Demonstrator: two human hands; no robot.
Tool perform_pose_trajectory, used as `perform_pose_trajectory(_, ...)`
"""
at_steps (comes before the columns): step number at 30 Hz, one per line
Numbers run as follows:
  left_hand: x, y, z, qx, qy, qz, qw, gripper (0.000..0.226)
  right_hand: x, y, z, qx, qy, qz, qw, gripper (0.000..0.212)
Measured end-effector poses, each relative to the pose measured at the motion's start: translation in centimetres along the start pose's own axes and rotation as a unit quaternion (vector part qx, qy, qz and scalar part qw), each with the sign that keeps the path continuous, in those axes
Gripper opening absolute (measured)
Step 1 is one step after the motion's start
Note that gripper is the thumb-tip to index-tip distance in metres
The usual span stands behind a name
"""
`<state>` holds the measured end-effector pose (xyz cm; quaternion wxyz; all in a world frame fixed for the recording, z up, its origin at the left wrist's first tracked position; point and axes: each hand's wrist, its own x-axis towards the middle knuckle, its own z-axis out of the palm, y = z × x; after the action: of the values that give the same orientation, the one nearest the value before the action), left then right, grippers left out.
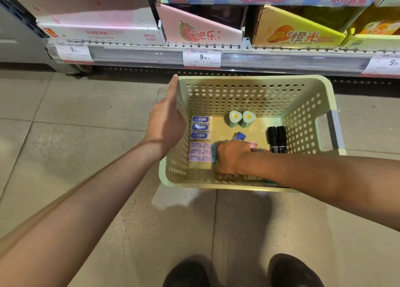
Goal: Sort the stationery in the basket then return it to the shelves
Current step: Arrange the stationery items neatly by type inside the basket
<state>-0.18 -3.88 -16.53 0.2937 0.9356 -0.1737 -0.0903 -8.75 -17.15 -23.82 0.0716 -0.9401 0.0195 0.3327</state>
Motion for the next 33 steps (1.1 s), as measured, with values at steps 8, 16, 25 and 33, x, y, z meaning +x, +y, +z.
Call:
perform_pose_trajectory(8,0.1,-0.2,0.1,-0.001,0.003,0.007,1.0,0.076,0.2,1.5,-0.3,-0.005,-0.015,-0.067,0.998,0.036)
perform_pose_trajectory(16,-0.1,0.1,-0.1,0.016,-0.008,-0.008,1.0,0.075,0.7,2.8,0.2,-0.031,-0.029,-0.138,0.989,0.031)
perform_pose_trajectory(25,-0.1,0.3,-0.1,0.01,-0.009,-0.021,1.0,0.076,1.5,3.7,-0.5,0.021,-0.079,-0.131,0.988,0.026)
perform_pose_trajectory(33,-0.2,0.5,-0.3,0.017,-0.017,-0.028,0.999,0.078,0.9,4.1,-2.6,0.045,-0.111,-0.141,0.983,0.031)
